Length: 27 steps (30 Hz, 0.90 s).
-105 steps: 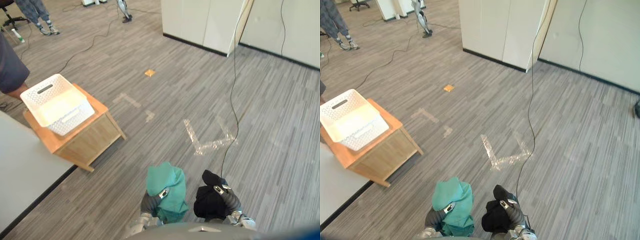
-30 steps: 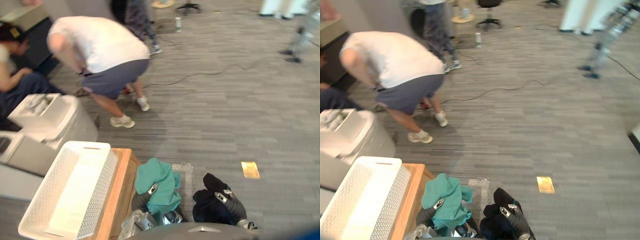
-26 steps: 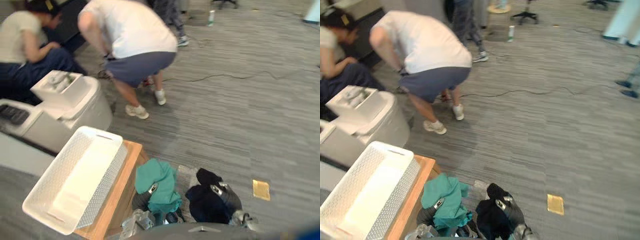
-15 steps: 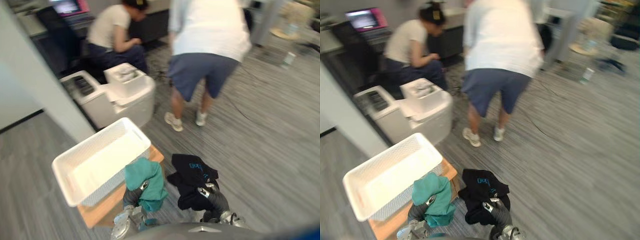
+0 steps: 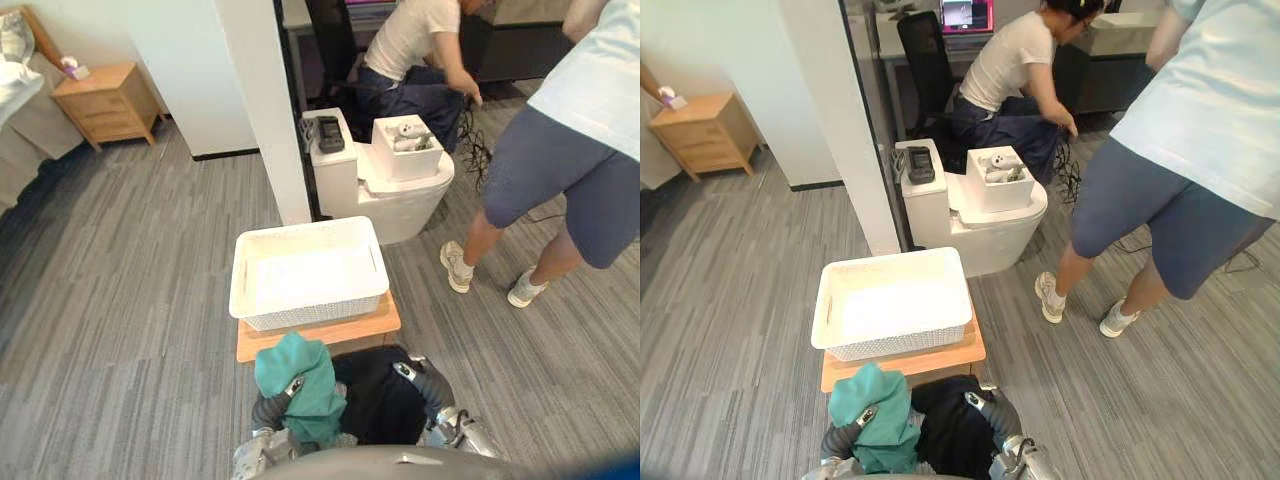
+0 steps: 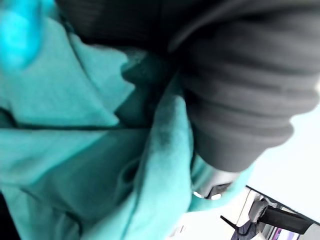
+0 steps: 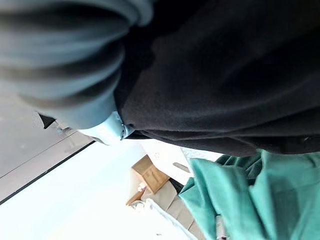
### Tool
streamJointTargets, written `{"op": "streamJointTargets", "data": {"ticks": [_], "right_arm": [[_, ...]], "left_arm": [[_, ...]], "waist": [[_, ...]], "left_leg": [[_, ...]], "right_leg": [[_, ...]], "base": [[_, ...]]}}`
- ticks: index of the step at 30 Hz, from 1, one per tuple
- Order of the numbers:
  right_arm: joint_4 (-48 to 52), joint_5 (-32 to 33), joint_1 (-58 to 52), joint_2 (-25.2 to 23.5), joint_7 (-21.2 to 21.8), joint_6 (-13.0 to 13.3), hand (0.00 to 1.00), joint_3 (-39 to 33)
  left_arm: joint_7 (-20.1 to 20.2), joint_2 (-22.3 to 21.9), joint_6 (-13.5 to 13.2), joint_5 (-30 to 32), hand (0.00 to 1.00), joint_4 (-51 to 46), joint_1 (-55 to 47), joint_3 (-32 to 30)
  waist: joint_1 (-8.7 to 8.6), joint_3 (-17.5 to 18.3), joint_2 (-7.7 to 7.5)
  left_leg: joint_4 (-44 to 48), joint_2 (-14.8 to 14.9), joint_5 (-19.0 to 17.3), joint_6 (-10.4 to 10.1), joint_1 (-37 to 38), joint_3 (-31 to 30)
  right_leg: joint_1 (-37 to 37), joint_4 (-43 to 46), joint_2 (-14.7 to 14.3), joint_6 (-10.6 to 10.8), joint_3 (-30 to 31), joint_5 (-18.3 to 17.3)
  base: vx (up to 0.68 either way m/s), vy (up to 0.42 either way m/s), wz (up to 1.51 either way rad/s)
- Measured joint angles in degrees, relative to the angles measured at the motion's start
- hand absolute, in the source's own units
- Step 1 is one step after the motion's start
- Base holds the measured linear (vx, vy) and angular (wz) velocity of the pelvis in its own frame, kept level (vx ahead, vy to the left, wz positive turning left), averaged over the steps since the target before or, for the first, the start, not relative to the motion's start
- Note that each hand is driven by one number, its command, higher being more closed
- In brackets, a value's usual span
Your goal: Tidy the bed and pick cloth on bed and put in laundry
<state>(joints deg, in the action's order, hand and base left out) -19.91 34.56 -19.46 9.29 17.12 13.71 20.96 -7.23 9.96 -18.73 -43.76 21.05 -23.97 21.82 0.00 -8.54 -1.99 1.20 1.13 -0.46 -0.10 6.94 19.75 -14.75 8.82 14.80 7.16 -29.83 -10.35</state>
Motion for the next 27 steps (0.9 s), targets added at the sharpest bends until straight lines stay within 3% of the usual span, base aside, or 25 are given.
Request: {"op": "streamJointTargets", "data": {"ticks": [2,4,8,11,13,15,16,17,18,19,20,21,23,24,25,27], "right_arm": [[0.4,0.0,0.0,-0.4,-1.2,-0.8,1.00,-0.5],[0.7,0.0,-0.8,-0.3,-1.6,-0.9,1.00,-0.8],[4.0,0.0,-2.6,0.5,-1.8,-0.9,1.00,-2.8],[4.3,0.0,-2.7,0.3,-2.7,-0.9,1.00,-2.9],[4.1,0.0,-3.0,-0.5,-4.3,-0.8,1.00,-2.8],[4.1,0.0,-3.9,-1.6,-6.5,0.5,1.00,-3.3],[4.1,0.0,-4.5,-1.9,-7.1,0.6,1.00,-3.6],[4.1,0.0,-5.3,-1.6,-7.8,1.4,1.00,-4.0],[4.1,0.0,-5.7,-1.6,-8.2,1.7,1.00,-4.0],[4.1,0.0,-6.1,-1.4,-8.7,1.8,1.00,-4.0],[4.4,0.0,-6.7,-1.8,-9.5,2.4,1.00,-3.3],[4.5,0.1,-6.9,-1.9,-9.8,2.9,1.00,-2.6],[4.4,0.1,-7.0,-2.1,-10.5,3.0,1.00,-1.3],[4.4,0.1,-6.8,-2.0,-10.5,3.1,1.00,-1.4],[4.4,0.1,-6.5,-2.0,-10.5,3.1,1.00,-1.4],[4.3,0.1,-6.7,-2.1,-10.4,3.3,1.00,-1.2]], "left_arm": [[1.3,0.6,1.0,0.5,1.00,-2.0,0.4,0.1],[2.5,0.6,1.3,0.6,1.00,-3.2,0.4,-0.1],[4.7,-0.2,3.4,0.6,1.00,-3.5,-0.2,0.4],[5.1,-0.2,4.1,0.6,1.00,-3.4,-0.4,0.3],[7.0,0.2,4.6,0.9,1.00,-2.8,0.4,0.1],[8.9,0.8,4.7,2.3,1.00,-1.5,0.2,0.6],[9.5,1.0,4.7,2.4,1.00,-1.0,0.1,0.7],[10.0,0.4,4.8,2.5,1.00,-0.4,-0.2,0.9],[10.4,0.1,4.7,2.6,1.00,0.1,0.0,1.0],[11.2,0.2,4.6,2.7,1.00,0.6,0.6,0.8],[12.0,1.1,4.4,2.8,1.00,0.8,0.9,0.6],[12.1,1.8,4.3,2.8,1.00,1.0,1.1,0.5],[12.0,2.9,4.4,3.6,1.00,3.1,1.6,0.6],[11.9,2.8,4.4,4.0,1.00,3.5,1.6,0.7],[11.8,2.6,4.4,4.6,1.00,4.0,1.5,1.3],[11.7,2.5,4.3,5.2,1.00,4.7,1.4,3.2]], "waist": [[-1.08,0.1,-0.13],[-1.12,-0.1,0.06],[-1.47,-0.8,1.05],[-1.25,-1.0,1.44],[-1.99,-0.8,-0.74],[-1.65,-0.7,-2.54],[-1.07,-0.6,-3.15],[-1.00,-0.6,-2.92],[-1.73,-0.4,-2.18],[-2.82,0.1,-1.33],[-4.70,0.1,-0.90],[-4.98,0.2,-1.09],[-5.00,0.2,-1.76],[-5.00,0.2,-1.75],[-5.02,0.1,-1.62],[-5.42,0.0,-1.20]], "left_leg": [[-3.8,-1.3,3.9,0.5,0.1,-0.2],[-5.6,-1.6,5.9,0.6,0.1,-0.5],[-4.6,-0.7,2.2,1.4,0.0,3.7],[-5.5,-2.4,2.2,1.4,-0.2,5.1],[-5.1,-4.6,-0.1,2.7,-0.1,6.8],[6.5,-5.4,-6.5,4.2,-3.0,6.5],[7.6,-6.2,-7.8,4.3,-3.4,5.8],[7.7,-7.1,-8.6,5.8,-3.5,3.7],[7.1,-7.1,-8.5,6.3,-3.7,1.7],[6.5,-6.8,-8.1,6.7,-4.0,-0.9],[4.1,-6.6,-6.5,6.9,-3.8,-5.5],[3.2,-6.6,-5.8,7.3,-3.6,-6.5],[1.3,-6.1,-5.2,6.9,-0.6,-9.9],[1.0,-6.1,-5.4,6.6,0.3,-10.1],[0.9,-6.1,-6.0,5.5,1.7,-10.3],[0.9,-6.5,-7.2,3.4,4.3,-10.7]], "right_leg": [[-0.5,0.0,0.7,0.1,-3.0,0.1],[-1.1,0.1,0.4,0.1,-5.1,0.1],[-3.3,0.5,0.4,1.1,-8.1,0.3],[-2.1,3.3,2.6,2.8,-8.2,-2.8],[-0.5,5.6,6.0,3.3,-8.4,-4.3],[0.3,12.6,11.0,5.4,-9.4,-6.7],[0.4,14.6,12.0,3.4,-8.3,-7.1],[4.2,21.9,12.7,-2.8,-1.5,-4.7],[7.7,26.8,12.3,-6.2,3.7,-1.6],[11.1,31.0,10.5,-5.6,8.6,-0.8],[15.1,31.8,5.0,-2.4,13.8,-5.0],[16.4,30.5,3.1,-2.3,14.4,-5.9],[17.7,18.5,-4.2,-2.6,14.9,-6.5],[18.0,15.7,-5.4,-2.7,15.0,-6.0],[18.5,11.2,-7.3,-3.1,15.2,-4.0],[18.8,7.4,-8.7,-5.6,15.6,3.8]], "base": [[-0.11,0.016,0.62],[-0.15,0.001,0.70],[-0.11,0.041,0.51],[-0.06,0.122,0.31],[0.02,0.185,0.48],[0.22,0.129,0.53],[0.24,0.119,0.57],[0.16,0.109,0.60],[0.16,0.154,1.05],[0.16,0.148,1.75],[0.18,0.129,1.69],[0.26,0.076,1.51],[0.31,0.033,0.75],[0.35,0.024,0.43],[0.30,0.025,0.33],[0.23,0.020,0.38]]}}
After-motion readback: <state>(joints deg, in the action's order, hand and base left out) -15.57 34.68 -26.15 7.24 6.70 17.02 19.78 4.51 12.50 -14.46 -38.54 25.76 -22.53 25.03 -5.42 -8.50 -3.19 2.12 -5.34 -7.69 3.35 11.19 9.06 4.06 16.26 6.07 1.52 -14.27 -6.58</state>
